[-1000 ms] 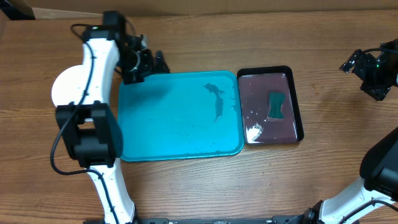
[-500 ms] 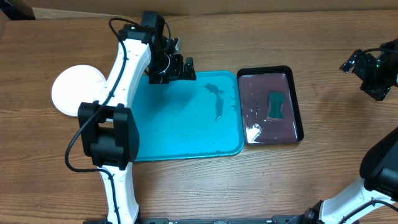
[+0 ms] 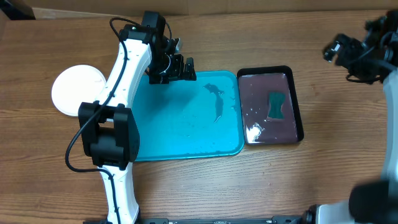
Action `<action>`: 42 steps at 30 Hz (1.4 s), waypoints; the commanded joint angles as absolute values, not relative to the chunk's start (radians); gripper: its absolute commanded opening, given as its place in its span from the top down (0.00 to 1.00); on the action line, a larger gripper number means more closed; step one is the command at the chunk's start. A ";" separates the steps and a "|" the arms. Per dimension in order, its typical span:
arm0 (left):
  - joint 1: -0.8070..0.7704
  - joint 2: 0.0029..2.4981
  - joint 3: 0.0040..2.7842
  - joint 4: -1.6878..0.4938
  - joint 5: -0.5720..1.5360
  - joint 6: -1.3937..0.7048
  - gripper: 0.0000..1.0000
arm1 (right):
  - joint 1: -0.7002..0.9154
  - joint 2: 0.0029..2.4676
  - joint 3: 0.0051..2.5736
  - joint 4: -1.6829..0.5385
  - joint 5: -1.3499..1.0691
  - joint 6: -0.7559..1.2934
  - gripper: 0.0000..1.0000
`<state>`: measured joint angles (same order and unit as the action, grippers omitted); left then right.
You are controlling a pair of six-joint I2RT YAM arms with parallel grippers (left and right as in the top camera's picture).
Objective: Clean dirty plates on tray and stack at the side
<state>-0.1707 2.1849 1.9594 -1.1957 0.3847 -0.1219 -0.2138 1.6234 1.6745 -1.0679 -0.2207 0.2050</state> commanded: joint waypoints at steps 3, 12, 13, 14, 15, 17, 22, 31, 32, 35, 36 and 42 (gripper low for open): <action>-0.173 2.190 1.983 -1.193 0.382 -0.101 0.00 | 0.015 1.324 1.688 -1.068 -0.225 0.206 0.00; -0.173 2.190 1.983 -1.193 0.382 -0.101 0.00 | 0.260 0.935 1.643 -0.969 -0.116 0.074 0.00; -0.173 2.190 1.983 -1.193 0.382 -0.101 0.00 | 0.254 0.883 1.611 -0.941 -0.114 0.055 0.00; -0.173 2.189 1.983 -1.193 0.382 -0.101 0.00 | 0.245 0.830 1.571 -0.905 -0.114 0.039 0.00; -0.173 2.189 1.983 -1.192 0.382 -0.101 0.00 | 0.231 0.772 1.518 -0.861 -0.114 0.025 0.00; -0.173 2.190 1.983 -1.192 0.382 -0.101 0.00 | 0.199 0.657 1.396 -0.770 -0.113 0.022 0.00; -0.173 2.189 1.983 -1.193 0.381 -0.101 0.00 | 0.112 0.374 1.028 -0.519 -0.141 0.022 0.00; -0.173 2.190 1.983 -1.193 0.382 -0.101 0.00 | 0.082 0.063 0.445 -0.033 -0.214 0.030 0.00; -0.173 2.190 1.983 -1.193 0.382 -0.101 0.00 | 0.082 0.044 0.382 0.037 -0.219 0.030 0.00; -0.173 2.189 1.983 -1.193 0.382 -0.101 0.00 | 0.077 0.016 0.260 0.178 -0.218 0.029 0.00; -0.173 2.189 1.983 -1.192 0.382 -0.101 0.00 | 0.074 0.009 0.222 0.222 -0.218 0.029 0.00; -0.171 2.189 1.983 -1.192 0.382 -0.101 0.00 | 0.065 0.003 0.060 0.376 -0.218 0.029 0.00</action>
